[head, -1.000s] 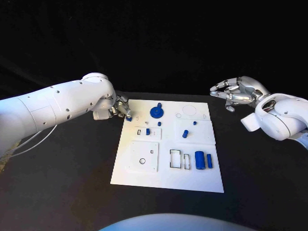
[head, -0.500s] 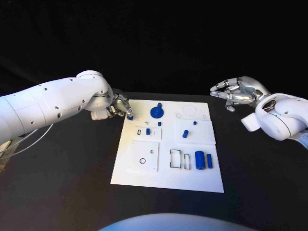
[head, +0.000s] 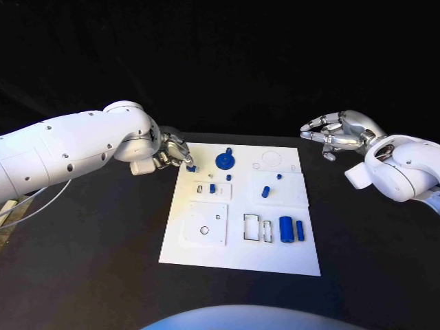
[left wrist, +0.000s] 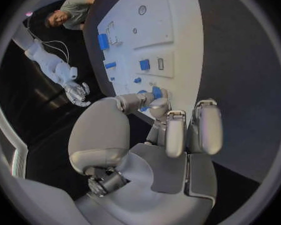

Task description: Assemble the parts on the task board

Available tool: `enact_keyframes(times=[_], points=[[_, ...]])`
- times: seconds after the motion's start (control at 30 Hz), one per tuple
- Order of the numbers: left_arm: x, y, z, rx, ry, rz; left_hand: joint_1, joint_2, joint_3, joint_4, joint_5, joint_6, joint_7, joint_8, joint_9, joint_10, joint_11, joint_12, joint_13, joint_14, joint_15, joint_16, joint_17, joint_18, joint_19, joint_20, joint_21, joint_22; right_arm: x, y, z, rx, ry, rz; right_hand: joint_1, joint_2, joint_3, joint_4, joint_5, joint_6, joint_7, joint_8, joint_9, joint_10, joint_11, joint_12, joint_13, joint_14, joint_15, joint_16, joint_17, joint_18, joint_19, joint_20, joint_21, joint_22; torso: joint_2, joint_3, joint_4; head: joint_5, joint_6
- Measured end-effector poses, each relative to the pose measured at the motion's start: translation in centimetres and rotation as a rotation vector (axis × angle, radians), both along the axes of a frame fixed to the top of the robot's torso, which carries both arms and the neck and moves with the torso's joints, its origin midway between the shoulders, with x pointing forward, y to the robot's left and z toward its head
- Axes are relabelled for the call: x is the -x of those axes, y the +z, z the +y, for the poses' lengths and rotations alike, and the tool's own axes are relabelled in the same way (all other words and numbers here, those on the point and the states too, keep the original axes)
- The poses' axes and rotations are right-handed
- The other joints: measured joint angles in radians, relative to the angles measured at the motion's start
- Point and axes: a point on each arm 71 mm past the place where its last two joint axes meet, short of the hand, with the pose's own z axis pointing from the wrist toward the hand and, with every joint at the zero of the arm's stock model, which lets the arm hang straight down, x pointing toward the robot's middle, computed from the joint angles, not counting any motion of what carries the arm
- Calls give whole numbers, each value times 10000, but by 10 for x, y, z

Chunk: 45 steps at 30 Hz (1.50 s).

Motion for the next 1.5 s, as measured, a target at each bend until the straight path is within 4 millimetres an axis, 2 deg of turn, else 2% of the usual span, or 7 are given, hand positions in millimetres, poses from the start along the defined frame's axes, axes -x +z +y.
enact_keyframes(times=[0.4, 0.43, 0.57, 0.77, 0.97, 1.23, 1.5], points=[[13, -8, -10, 177, 176, -436, -118, -117, 32, 28, 56, 31, -104, 2, 0, 423, -183, 227, 366, -17, -124, 58, -1, 1, 110, -70, 117, -1, 0, -1, 0, -2, 3, 21, 0, 0, 0, 0, 0, 0, 0, 0, -1, 0, 0, 0, 0, 0, 0, 0, -11, 0, 0, 0, 0, 0, 1, 7, 24, 81, 36], [14, -10, -11, 173, 201, -459, -147, -146, 211, -150, 55, 32, -105, 2, 0, 441, -201, 227, 386, -14, -127, 58, -1, 0, 110, -70, 117, -1, 0, -2, 0, -3, 4, 24, 0, 0, 0, 0, 0, 0, 0, 0, -1, 0, 0, 0, 0, 0, 0, 0, -11, 0, 0, 0, 0, 1, 0, 7, 19, 88, 32], [17, -17, -12, 124, 293, -468, -224, -217, 211, -150, 12, 89, -161, 2, 0, 553, -238, 302, 451, -16, -196, 57, -1, 0, 162, -122, 117, -1, 0, -2, 0, -5, 2, 36, 0, 0, 0, 0, 0, 0, 0, 0, -1, 0, 0, 0, 0, 0, 0, 0, -10, -1, 0, 0, 0, 0, 1, 4, 12, 95, 12], [20, -25, -13, 44, 394, -377, -341, -23, -205, 145, -263, 160, -232, 2, 0, 657, -342, 303, 476, -17, -268, 57, -1, -1, 158, -198, 117, -2, 0, -3, 0, -6, -2, 55, 0, 0, 0, 0, 0, 0, 0, 0, -2, 0, 0, 0, 0, 0, 0, 0, -10, 0, 0, 0, 0, 1, 15, -5, -2, 84, 8], [20, -29, -17, -8, 377, -264, -280, 193, -776, 388, -326, 162, -235, 2, 0, 785, -402, 427, 654, -18, -337, 57, -2, -1, 195, -234, 117, -3, 1, -4, 0, -6, -2, 71, 0, 0, 0, 0, 0, 0, 0, 40, -2, 0, 0, 0, -24, 0, 0, 0, -10, 0, 0, 0, 0, 1, 19, -6, -2, 81, -5], [20, -30, -22, -53, 252, -67, -271, 203, -1152, 435, -365, 363, -321, 4, 1, 922, -467, 480, 756, 18, -373, 57, -2, -1, 159, -271, 117, -4, 1, -5, 1, -8, 2, 83, 0, 0, 0, -1, 0, 0, 0, 40, -2, 0, 0, 0, -24, 0, 0, 0, -10, -1, 0, 0, 0, 1, 29, -5, -8, 89, -44], [20, -33, -23, -236, 111, 217, -203, 271, -1221, 368, -384, 377, -334, 4, 1, 922, -467, 480, 706, -17, -409, 56, -2, -1, 194, -306, 117, -4, 1, -5, 0, -8, -7, 90, 0, 0, 0, 0, 0, 0, 0, 40, -2, 0, 0, 0, -23, 0, 0, 1, -9, 0, 0, 0, 0, 1, 30, 8, -9, 78, -81]])
